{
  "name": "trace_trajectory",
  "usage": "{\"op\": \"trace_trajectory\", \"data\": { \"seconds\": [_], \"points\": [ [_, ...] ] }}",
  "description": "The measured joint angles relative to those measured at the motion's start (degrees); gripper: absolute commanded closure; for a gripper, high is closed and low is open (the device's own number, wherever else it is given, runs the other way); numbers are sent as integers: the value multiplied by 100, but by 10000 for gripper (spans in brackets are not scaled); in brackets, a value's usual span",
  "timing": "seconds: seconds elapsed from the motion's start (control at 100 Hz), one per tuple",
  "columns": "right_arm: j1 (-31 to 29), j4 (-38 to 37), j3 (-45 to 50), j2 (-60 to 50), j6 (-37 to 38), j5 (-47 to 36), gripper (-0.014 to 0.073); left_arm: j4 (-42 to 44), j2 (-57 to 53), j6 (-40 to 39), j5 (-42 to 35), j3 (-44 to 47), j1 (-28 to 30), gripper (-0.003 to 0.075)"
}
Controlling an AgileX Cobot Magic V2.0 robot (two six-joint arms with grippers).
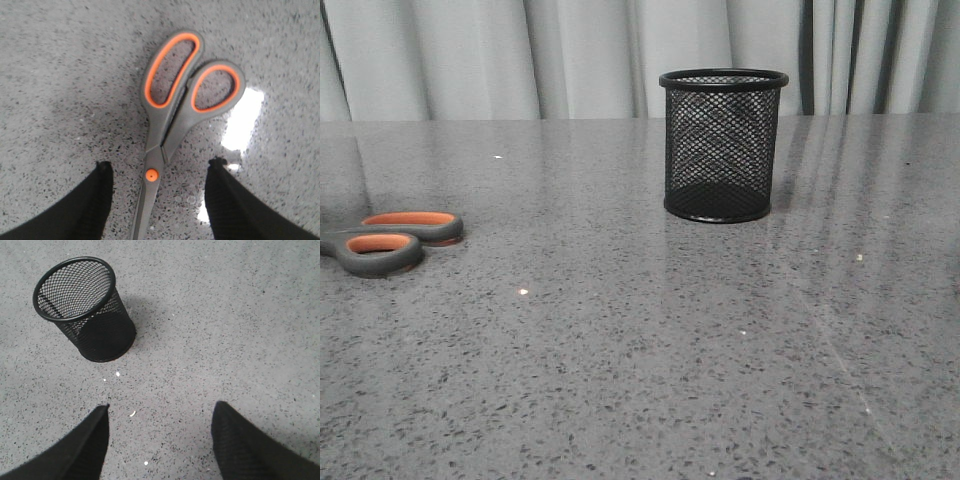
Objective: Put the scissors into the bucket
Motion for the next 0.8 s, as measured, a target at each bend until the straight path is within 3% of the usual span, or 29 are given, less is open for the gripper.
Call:
{"op": "trace_trajectory", "data": {
  "seconds": [0.34, 0.8],
  "points": [
    [22, 0, 0, 0, 0, 13, 190, 788, 284, 854, 0, 0, -680, 329],
    [187, 0, 0, 0, 0, 32, 190, 740, 659, 961, 0, -4, -705, 329]
  ]
}}
